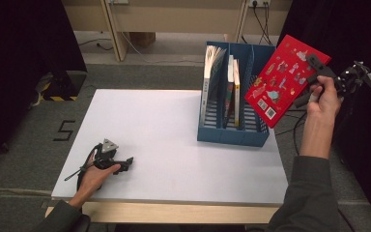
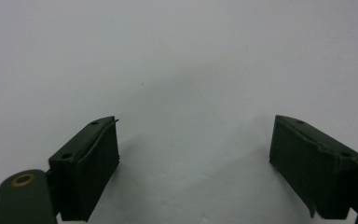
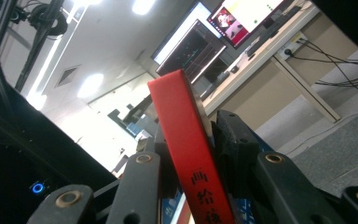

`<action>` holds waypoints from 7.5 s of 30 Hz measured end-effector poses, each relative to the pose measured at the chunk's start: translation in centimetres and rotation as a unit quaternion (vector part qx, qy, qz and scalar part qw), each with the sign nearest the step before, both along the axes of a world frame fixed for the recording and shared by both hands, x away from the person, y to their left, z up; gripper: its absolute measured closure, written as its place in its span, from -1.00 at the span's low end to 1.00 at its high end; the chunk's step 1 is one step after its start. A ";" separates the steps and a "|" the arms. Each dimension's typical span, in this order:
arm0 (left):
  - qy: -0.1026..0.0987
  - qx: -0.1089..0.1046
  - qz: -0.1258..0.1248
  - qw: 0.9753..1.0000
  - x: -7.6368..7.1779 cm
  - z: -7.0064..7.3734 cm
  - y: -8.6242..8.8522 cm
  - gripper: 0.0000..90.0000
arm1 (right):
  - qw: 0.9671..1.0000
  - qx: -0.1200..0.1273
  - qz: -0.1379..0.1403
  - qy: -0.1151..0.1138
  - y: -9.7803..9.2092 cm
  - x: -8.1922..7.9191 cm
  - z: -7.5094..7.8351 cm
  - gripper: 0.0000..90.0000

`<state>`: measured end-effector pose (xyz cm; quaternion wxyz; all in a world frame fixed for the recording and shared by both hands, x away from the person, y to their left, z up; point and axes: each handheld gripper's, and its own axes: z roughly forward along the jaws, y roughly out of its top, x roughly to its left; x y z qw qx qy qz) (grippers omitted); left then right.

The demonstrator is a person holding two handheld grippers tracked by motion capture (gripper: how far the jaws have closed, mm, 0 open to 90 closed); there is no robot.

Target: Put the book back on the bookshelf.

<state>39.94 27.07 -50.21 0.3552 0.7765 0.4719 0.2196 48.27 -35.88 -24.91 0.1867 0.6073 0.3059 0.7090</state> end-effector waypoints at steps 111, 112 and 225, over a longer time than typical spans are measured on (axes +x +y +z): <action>0.007 -0.007 -0.012 1.000 -0.5 0.0 -0.2 -0.67 | 0.954 -0.256 0.133 0.087 4.8 -1.9 -11.2 0.03; 0.007 -0.006 -0.012 1.000 -0.5 0.0 -0.2 -0.68 | 0.952 -0.264 0.124 0.087 4.8 -1.9 -11.4 0.06; 0.010 -0.007 -0.020 1.000 -0.4 -0.1 -0.2 -0.68 | 0.847 -0.521 0.105 0.028 14.0 -0.3 -11.4 0.11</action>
